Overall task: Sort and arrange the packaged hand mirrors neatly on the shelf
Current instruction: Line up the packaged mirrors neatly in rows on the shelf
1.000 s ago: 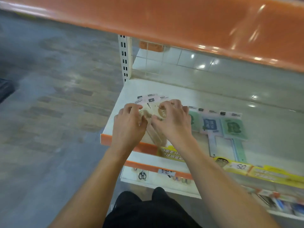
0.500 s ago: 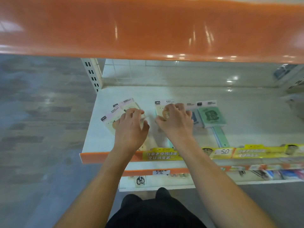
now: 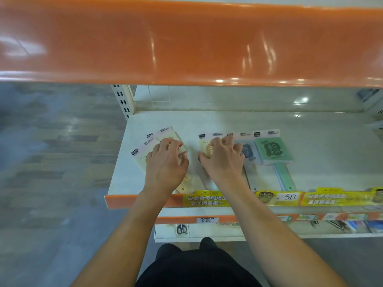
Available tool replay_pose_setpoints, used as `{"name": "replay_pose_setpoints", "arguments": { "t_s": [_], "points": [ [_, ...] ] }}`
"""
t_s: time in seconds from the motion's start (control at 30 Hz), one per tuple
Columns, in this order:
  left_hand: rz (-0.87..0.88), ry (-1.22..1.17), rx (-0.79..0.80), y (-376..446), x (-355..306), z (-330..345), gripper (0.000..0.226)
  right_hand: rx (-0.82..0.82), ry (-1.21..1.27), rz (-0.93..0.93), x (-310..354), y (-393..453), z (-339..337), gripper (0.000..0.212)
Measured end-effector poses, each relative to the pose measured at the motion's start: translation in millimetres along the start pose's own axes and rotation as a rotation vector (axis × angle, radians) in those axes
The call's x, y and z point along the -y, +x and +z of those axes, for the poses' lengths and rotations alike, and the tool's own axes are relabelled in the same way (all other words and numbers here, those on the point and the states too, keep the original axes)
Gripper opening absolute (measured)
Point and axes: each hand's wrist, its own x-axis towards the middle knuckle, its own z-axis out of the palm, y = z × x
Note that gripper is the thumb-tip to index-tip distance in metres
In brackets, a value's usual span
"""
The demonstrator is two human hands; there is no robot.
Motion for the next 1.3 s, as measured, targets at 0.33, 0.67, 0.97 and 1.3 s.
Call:
{"name": "replay_pose_setpoints", "arguments": {
  "t_s": [0.33, 0.67, 0.97, 1.3],
  "points": [
    [0.041, -0.017, 0.047, 0, -17, 12, 0.033, 0.044, 0.108, -0.093, -19, 0, -14, 0.041],
    [0.011, -0.073, 0.177, -4, -36, 25, 0.043, 0.054, 0.154, -0.249, -62, -4, -22, 0.036],
    [0.034, -0.058, 0.196, 0, -44, 32, 0.026, 0.028, 0.194, -0.312, -74, -4, -12, 0.033],
    [0.024, -0.023, 0.164, 3, -49, 35, 0.017, 0.032, 0.182, -0.287, -77, 0, -13, 0.032]
  ]
}}
